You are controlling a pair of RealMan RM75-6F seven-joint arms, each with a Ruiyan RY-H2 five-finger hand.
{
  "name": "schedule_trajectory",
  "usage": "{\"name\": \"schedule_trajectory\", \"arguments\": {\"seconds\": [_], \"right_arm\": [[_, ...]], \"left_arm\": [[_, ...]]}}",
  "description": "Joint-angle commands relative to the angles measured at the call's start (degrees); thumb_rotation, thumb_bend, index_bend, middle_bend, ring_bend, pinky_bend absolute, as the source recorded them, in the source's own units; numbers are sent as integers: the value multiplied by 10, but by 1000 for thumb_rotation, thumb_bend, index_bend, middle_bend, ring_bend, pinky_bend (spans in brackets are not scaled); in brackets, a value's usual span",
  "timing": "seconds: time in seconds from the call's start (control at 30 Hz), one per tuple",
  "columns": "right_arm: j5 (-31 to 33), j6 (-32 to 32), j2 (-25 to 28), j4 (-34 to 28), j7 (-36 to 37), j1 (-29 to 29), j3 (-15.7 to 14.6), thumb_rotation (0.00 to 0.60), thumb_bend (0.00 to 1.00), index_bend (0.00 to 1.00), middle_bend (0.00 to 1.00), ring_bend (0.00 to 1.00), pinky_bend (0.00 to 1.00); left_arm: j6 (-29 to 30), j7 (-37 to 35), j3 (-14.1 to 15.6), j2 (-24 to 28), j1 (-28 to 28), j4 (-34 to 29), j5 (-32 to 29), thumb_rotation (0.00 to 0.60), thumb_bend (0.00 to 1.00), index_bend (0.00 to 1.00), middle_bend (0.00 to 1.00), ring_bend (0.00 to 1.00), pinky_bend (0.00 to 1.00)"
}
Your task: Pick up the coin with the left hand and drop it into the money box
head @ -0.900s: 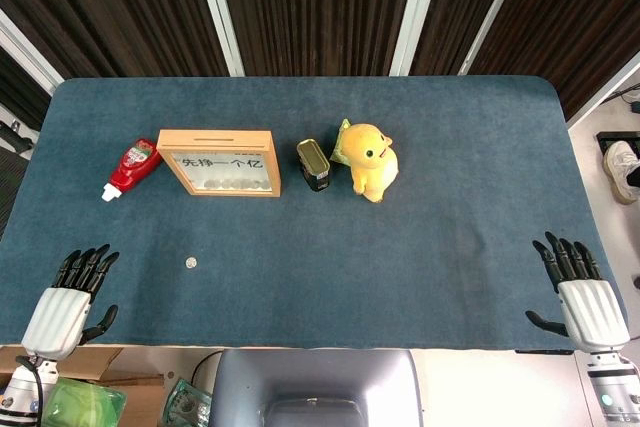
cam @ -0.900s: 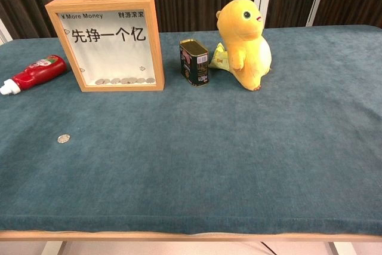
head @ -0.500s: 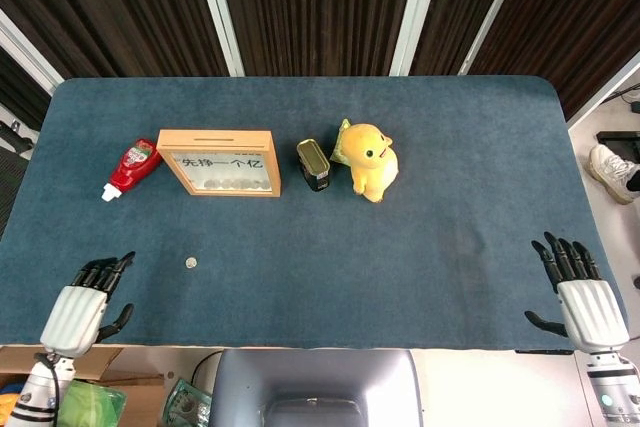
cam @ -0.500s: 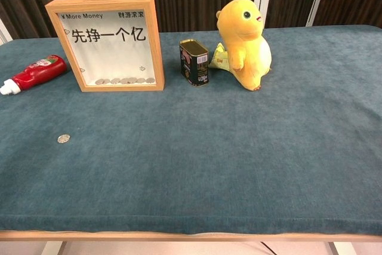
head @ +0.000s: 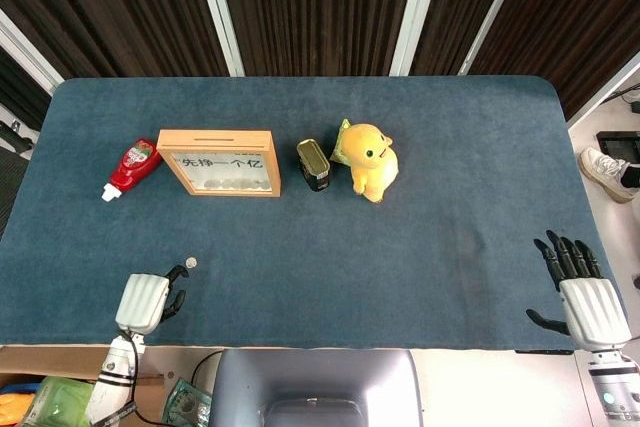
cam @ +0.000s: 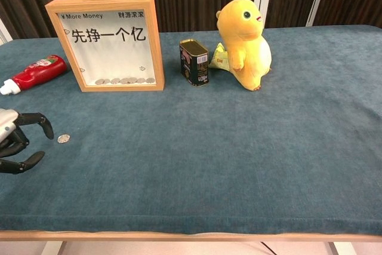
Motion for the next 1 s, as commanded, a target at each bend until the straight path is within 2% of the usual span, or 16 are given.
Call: {"name": "schedule_trajectory", "arguments": {"seconds": [0.03,0.43,1.0], "right_arm": [[2,-1,1,0,1,0,0,600,166,0,0,0,0],[2,-11,9,-5,7,1,-3,600,166,0,0,0,0],[2,-9,10,-6,9,1,-3,600,166,0,0,0,0]], "left_arm": [[-17,10,-10,-25,-15,23,-12,600,376,464,1000,1000,1000],[-25,18,-28,-88,-43,122,-27,600,381,448,1000,1000,1000],[-41,42,-38,-101,-53,150,-60,600,381,433,1000,1000,1000]]}}
